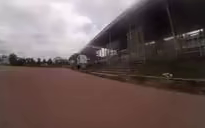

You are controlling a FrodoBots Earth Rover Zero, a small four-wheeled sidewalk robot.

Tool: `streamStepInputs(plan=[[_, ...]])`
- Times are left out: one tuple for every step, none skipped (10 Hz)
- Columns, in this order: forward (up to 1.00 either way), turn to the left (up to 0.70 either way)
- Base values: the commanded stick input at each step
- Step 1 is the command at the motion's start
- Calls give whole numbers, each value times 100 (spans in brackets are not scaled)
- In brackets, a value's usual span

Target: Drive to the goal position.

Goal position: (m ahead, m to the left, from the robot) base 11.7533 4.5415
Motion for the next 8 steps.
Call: streamStepInputs(plan=[[100,0],[100,0],[100,0],[100,0],[100,0],[100,0],[100,0],[100,0]])
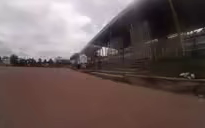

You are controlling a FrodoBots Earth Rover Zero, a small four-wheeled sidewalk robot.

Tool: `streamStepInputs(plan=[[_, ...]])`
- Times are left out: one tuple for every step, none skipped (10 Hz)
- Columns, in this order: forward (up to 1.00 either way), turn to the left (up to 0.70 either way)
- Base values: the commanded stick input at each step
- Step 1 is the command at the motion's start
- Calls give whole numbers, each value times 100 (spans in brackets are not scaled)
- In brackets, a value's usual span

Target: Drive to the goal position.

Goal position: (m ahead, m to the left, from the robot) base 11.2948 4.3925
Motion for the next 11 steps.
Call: streamStepInputs(plan=[[100,0],[100,0],[100,0],[100,0],[100,0],[100,24],[100,28],[100,0],[100,0],[100,0],[100,0]])
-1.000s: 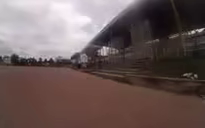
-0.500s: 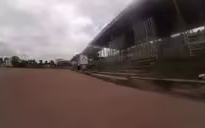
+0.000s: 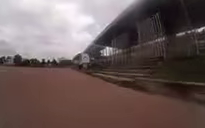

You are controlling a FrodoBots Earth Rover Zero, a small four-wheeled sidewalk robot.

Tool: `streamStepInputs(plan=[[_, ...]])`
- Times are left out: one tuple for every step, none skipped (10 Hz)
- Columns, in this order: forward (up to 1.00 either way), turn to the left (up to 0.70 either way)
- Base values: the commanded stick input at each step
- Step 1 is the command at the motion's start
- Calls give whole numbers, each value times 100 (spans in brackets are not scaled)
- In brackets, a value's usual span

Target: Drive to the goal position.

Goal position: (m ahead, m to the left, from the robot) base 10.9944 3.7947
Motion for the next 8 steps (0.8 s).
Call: streamStepInputs(plan=[[100,0],[100,0],[100,0],[100,0],[100,0],[100,0],[100,0],[100,0]])
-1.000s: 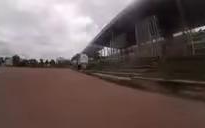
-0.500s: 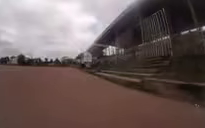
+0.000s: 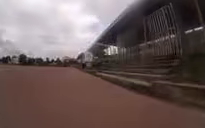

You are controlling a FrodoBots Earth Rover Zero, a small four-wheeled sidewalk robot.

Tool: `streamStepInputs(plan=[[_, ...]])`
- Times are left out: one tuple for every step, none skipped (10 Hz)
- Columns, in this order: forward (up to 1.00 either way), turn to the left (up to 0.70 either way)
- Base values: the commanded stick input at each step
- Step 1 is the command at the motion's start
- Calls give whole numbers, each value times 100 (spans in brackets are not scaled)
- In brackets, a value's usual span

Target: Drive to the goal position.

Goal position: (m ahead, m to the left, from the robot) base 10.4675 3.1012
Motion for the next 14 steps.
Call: streamStepInputs(plan=[[100,0],[100,0],[100,3],[100,15],[100,27],[100,33],[100,39],[100,40],[100,40],[100,40],[100,13],[100,7],[100,1],[100,0]])
